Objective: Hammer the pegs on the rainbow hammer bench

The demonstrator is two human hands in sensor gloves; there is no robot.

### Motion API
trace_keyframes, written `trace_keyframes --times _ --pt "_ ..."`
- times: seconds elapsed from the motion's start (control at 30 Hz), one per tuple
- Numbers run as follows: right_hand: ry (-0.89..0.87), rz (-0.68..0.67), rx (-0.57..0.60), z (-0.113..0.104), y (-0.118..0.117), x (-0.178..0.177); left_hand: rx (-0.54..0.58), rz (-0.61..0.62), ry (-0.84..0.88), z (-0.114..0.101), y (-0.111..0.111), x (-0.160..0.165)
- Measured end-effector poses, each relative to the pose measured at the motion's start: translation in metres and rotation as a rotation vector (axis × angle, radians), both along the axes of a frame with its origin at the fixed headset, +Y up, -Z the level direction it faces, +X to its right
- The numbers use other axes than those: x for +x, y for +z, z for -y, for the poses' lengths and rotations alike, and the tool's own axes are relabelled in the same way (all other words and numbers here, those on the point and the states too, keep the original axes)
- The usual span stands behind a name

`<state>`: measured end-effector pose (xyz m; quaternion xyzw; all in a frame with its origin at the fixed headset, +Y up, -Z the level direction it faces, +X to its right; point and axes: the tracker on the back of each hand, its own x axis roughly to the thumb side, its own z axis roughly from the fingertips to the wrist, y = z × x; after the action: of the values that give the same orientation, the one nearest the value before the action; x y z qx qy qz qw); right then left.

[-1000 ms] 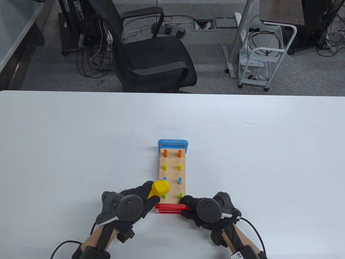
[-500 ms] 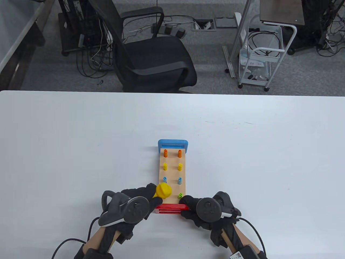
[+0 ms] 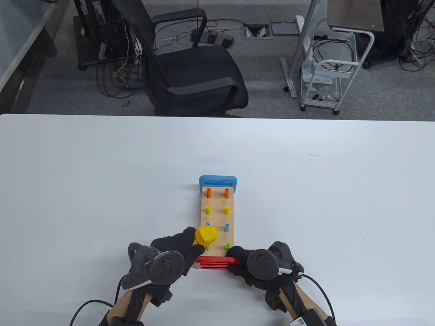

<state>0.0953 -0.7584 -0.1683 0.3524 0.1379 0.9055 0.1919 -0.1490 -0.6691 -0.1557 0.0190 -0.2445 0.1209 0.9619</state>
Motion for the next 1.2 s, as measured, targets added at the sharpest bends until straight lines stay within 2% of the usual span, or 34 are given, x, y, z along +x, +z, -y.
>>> trace_keyframes --times 0.03,0.1,0.13,0.17,0.23,0.3,0.37,0.4,0.47,0.53,0.57,0.6,0.67,0.73,0.8,0.83,0.87,0.9,0.97,1.03,1.1,1.17,1.2 --pt "0.000 0.000 0.000 0.000 0.000 0.000 -0.010 -0.015 -0.044 0.005 -0.002 0.001" --pt "0.001 0.000 0.000 0.000 0.000 0.000 -0.165 -0.042 -0.281 0.030 -0.011 0.007" --pt "0.001 0.000 0.000 0.000 0.000 0.000 -0.144 -0.025 -0.234 0.032 -0.009 0.005" --pt "0.002 0.000 -0.001 0.000 0.000 0.000 -0.078 -0.030 -0.104 0.031 -0.010 0.006" --pt "0.002 0.000 0.000 0.000 0.000 0.000 -0.137 -0.010 -0.169 0.023 -0.008 0.007" --pt "0.002 0.001 -0.001 0.000 0.000 0.000 -0.029 -0.013 -0.082 0.015 -0.003 0.006" --pt "0.002 0.001 0.000 0.000 0.000 0.000 -0.041 -0.002 -0.048 0.013 -0.002 0.007" --pt "0.000 0.001 0.000 0.000 0.000 0.000 -0.055 -0.006 -0.083 0.017 -0.004 0.008" --pt "-0.001 0.000 -0.003 0.000 0.000 0.000 -0.143 -0.031 -0.292 0.032 -0.009 0.013" --pt "0.000 -0.001 -0.004 0.000 0.000 -0.001 -0.086 -0.029 -0.167 0.030 -0.008 0.012" --pt "0.001 -0.001 -0.004 0.000 0.000 -0.001 -0.124 -0.019 -0.216 0.028 -0.008 0.013" --pt "-0.001 -0.001 -0.003 0.000 0.000 -0.001 -0.112 -0.023 -0.222 0.021 -0.005 0.011" --pt "-0.001 -0.001 -0.005 0.000 0.000 -0.001 -0.001 -0.024 -0.095 0.012 -0.002 0.008" --pt "0.000 -0.001 -0.003 0.001 0.000 -0.001 -0.017 -0.016 -0.056 0.011 -0.002 0.008" --pt "0.000 -0.001 -0.002 0.001 0.000 -0.001 -0.048 -0.020 -0.148 0.022 -0.006 0.011" --pt "0.000 -0.001 -0.003 0.001 0.000 -0.001 -0.116 -0.029 -0.297 0.035 -0.010 0.014" --pt "0.000 0.000 -0.004 0.001 0.000 -0.001 -0.134 -0.066 -0.370 0.032 -0.007 0.010" --pt "-0.001 -0.001 -0.003 0.001 0.000 -0.001 -0.061 -0.039 -0.188 0.032 -0.008 0.011" --pt "0.000 0.000 -0.003 0.001 0.000 -0.001 -0.122 -0.026 -0.262 0.025 -0.007 0.013" --pt "-0.002 0.000 -0.005 0.001 0.000 0.000 -0.007 -0.051 -0.189 0.017 -0.004 0.010" --pt "-0.001 0.000 -0.003 0.001 0.000 -0.001 -0.005 -0.036 -0.114 0.014 -0.003 0.009" --pt "-0.004 0.000 -0.003 0.001 0.000 -0.001 -0.053 -0.026 -0.196 0.024 -0.006 0.013" --pt "-0.004 0.000 -0.004 0.001 0.000 -0.001 -0.152 -0.037 -0.360 0.035 -0.012 0.017"
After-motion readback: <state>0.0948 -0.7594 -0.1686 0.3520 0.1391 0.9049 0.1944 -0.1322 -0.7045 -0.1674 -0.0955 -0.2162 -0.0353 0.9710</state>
